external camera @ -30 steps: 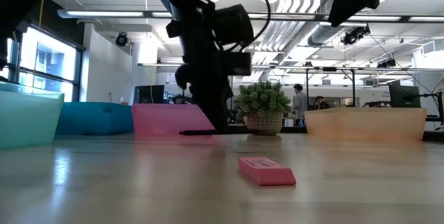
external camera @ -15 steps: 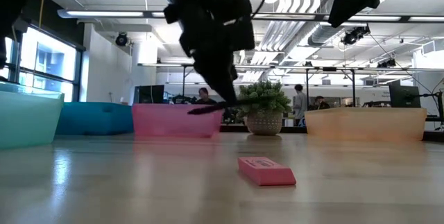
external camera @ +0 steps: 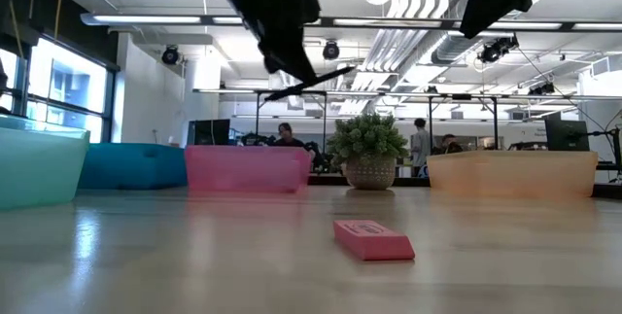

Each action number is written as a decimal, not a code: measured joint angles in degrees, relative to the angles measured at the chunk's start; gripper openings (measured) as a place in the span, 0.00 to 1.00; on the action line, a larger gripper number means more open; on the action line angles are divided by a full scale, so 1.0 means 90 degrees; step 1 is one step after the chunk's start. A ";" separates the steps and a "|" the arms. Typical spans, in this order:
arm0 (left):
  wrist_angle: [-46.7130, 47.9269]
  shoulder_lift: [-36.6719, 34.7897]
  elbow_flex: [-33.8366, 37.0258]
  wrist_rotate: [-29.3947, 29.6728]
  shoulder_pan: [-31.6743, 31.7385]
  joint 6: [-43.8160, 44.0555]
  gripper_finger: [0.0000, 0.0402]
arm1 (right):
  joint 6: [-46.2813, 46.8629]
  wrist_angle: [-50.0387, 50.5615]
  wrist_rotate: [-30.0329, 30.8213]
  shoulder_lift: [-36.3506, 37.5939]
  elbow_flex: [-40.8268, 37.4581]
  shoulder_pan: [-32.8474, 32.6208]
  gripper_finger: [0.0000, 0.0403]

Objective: Sort crayons/erasers/pens/pencils in bins
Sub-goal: Put the black pen into the pink bin

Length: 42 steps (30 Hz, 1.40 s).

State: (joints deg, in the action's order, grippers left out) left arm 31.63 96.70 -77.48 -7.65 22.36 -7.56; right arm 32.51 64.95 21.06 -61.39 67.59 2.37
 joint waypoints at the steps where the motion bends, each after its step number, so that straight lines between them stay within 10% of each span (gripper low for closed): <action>1: -0.0001 -0.0101 0.0046 0.0042 0.0126 0.0013 0.02 | -0.0002 0.0000 0.0000 0.0000 0.0000 0.0000 0.24; 13: -0.0992 -0.0586 0.1183 0.0513 0.1305 0.1791 0.02 | 0.0000 -0.0002 0.0071 0.0002 0.0000 0.0000 0.24; 42: -0.1044 0.0307 0.1866 0.1878 0.1243 0.5168 0.04 | 0.0051 -0.0007 0.0168 0.0000 0.0000 0.0000 0.24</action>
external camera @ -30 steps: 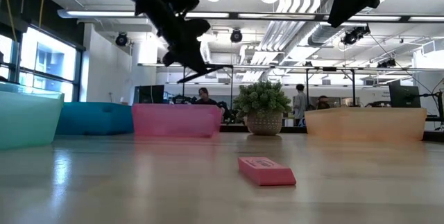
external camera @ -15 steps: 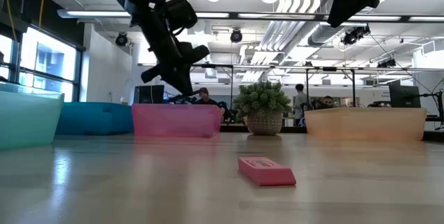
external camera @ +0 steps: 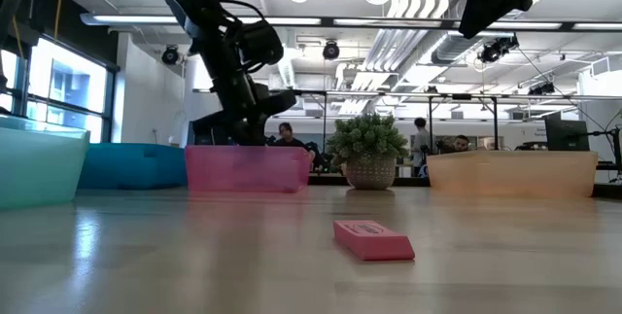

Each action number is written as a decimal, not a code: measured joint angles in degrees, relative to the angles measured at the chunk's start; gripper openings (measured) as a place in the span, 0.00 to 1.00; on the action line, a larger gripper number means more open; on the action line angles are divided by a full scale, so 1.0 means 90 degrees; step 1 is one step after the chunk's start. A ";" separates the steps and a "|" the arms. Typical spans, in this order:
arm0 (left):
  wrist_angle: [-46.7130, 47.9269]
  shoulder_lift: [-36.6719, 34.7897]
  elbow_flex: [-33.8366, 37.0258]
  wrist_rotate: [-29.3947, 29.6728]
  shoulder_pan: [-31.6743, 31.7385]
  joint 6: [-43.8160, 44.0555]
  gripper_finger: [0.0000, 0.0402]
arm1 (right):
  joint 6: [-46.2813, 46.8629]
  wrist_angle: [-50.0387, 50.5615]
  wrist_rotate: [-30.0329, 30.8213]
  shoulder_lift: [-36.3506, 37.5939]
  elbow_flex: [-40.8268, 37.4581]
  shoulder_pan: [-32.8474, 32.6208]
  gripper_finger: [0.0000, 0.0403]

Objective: Sort crayons/erasers/pens/pencils in bins
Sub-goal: Put the black pen into the pink bin, then put the gray crayon into the blue bin

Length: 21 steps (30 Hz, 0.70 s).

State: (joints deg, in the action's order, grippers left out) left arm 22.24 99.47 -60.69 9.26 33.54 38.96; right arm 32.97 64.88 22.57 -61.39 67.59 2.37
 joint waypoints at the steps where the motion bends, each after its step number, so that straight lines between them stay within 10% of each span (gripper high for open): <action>1: 0.0008 0.0021 0.0000 0.0000 0.0000 0.0007 0.04 | 0.0000 0.0000 -0.0003 0.0002 0.0000 0.0002 0.24; 21: 0.0096 0.0031 0.0000 -0.0134 0.0039 -0.0014 0.33 | 0.0083 0.0000 -0.0178 0.0000 -0.0002 -0.0005 0.24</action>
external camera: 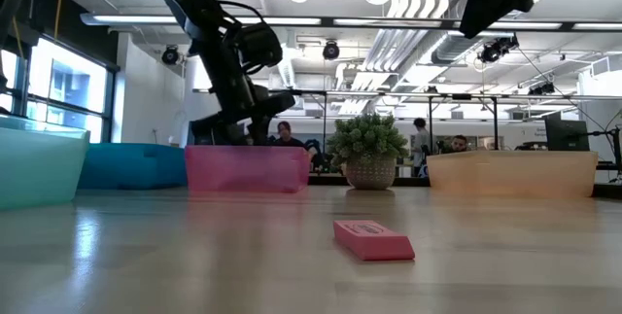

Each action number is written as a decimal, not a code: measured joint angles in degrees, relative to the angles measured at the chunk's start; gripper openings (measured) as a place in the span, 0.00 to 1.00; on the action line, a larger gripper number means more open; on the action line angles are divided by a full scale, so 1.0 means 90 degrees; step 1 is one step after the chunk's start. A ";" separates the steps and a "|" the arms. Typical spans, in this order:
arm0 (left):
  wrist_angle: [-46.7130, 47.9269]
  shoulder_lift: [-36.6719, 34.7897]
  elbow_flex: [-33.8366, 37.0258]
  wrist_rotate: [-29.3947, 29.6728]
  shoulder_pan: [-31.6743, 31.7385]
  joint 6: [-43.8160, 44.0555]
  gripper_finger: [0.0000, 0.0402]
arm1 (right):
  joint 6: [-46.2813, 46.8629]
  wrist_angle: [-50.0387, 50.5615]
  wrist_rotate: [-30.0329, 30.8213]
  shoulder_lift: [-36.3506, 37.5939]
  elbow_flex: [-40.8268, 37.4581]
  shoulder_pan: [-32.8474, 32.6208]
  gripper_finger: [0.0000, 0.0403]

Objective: Sort crayons/erasers/pens/pencils in bins
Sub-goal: Put the gray crayon into the blue bin

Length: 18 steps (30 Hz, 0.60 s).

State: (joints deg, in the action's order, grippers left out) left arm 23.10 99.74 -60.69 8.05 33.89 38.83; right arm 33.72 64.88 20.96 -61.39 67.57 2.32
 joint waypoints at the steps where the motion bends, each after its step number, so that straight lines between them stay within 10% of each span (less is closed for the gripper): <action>1: 0.0001 -0.0014 0.0000 -0.0157 0.0017 -0.0044 0.34 | 0.0078 -0.0001 -0.0005 0.0000 0.0000 -0.0017 0.24; 18: 0.1709 -0.0413 -0.1392 -0.1388 -0.0374 -0.1711 0.33 | 0.2524 -0.0007 -0.0568 -0.0117 -0.0002 -0.1040 0.24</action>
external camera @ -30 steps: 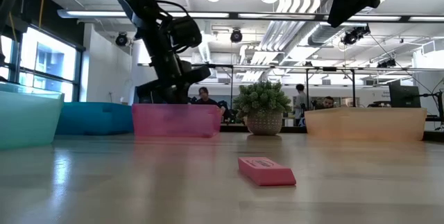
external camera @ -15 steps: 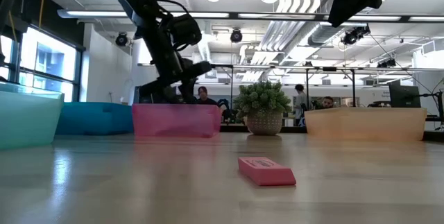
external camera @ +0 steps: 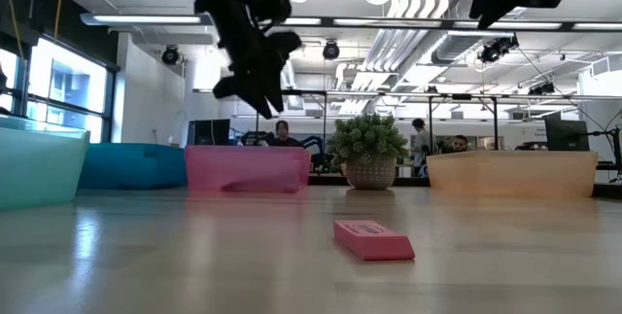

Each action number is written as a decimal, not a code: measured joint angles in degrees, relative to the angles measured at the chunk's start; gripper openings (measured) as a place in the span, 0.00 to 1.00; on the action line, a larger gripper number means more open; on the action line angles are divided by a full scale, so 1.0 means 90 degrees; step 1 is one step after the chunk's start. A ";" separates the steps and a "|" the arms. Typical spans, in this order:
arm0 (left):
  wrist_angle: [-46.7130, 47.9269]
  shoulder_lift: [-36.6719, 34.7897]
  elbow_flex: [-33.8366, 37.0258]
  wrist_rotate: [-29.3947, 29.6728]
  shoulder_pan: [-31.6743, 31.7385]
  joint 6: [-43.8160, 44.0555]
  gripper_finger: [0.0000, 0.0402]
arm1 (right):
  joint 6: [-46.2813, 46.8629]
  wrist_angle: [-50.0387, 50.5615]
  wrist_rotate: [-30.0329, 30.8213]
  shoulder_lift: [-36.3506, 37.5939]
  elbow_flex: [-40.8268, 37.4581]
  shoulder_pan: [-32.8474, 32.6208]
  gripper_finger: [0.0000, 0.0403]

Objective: Sort crayons/erasers/pens/pencils in bins
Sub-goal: Put the gray crayon into the blue bin

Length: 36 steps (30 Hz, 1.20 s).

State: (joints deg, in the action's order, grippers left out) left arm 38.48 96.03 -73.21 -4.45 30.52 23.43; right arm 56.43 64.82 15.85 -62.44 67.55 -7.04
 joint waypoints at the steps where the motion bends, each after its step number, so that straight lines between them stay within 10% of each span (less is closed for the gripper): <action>1: 0.0126 -0.0117 0.0005 0.0002 -0.0087 -0.0037 0.33 | 0.0212 0.0000 -0.0066 -0.0044 0.0000 -0.0095 0.24; 19: 0.0228 -0.1741 0.0940 0.0790 -0.2564 0.0714 0.33 | 0.3486 -0.0046 -0.0857 -0.1526 0.0000 -0.2287 0.24; 36: 0.0280 -0.2373 0.0940 0.0788 -0.3123 0.0780 0.33 | 0.5582 -0.1181 -0.1488 -0.3125 0.0000 -0.3571 0.24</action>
State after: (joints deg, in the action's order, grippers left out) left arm 41.00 74.67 -64.75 2.64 2.41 30.46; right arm 106.67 54.19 2.47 -90.57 67.55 -39.18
